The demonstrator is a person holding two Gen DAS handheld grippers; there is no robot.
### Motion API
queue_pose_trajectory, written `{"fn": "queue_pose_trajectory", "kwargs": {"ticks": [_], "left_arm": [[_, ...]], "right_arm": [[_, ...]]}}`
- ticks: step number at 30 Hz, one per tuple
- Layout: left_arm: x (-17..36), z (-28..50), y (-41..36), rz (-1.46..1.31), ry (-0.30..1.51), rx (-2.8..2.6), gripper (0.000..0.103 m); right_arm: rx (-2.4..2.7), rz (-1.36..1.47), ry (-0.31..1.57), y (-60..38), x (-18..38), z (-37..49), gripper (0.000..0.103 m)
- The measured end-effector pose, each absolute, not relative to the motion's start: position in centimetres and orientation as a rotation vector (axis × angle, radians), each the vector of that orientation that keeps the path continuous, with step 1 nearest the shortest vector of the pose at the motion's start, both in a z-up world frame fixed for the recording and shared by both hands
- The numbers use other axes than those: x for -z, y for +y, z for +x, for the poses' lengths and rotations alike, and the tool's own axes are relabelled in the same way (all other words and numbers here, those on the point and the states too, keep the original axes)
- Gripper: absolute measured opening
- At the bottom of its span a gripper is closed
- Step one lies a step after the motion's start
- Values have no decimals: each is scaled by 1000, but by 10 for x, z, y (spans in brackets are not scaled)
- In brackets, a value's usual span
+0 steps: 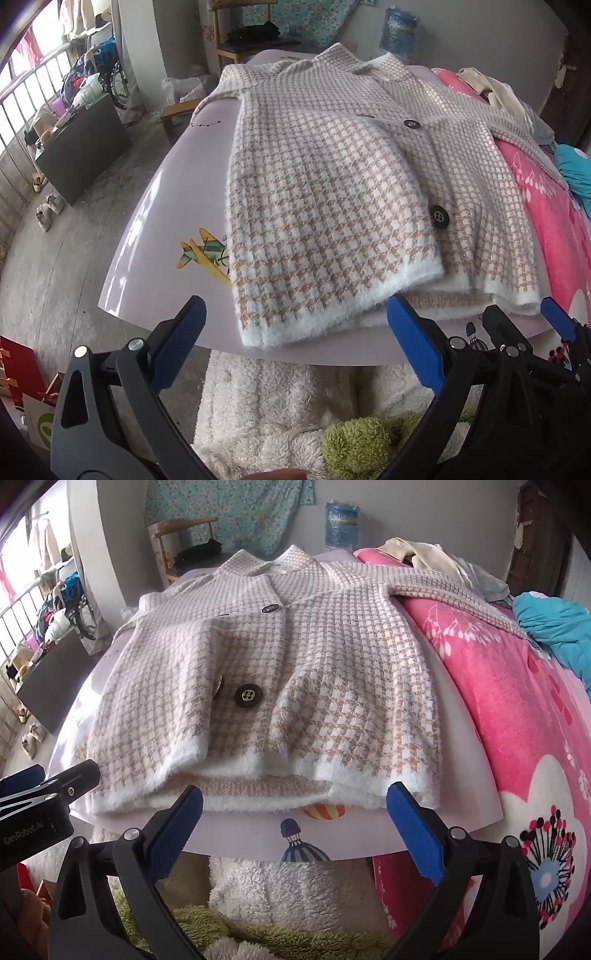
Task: Fold large clothes
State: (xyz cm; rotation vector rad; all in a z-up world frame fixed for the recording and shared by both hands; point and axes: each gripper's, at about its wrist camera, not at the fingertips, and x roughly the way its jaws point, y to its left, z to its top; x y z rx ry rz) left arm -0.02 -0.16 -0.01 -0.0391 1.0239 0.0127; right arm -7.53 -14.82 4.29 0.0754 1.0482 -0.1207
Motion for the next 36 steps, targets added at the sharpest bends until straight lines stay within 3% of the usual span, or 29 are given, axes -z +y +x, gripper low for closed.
{"fn": "queue_pose_trajectory", "kwargs": {"ticks": [36], "left_arm": [[-6, 1, -3, -37, 1017, -14, 95]], "right_arm": [[134, 69, 1024, -150, -48, -77, 97]]}}
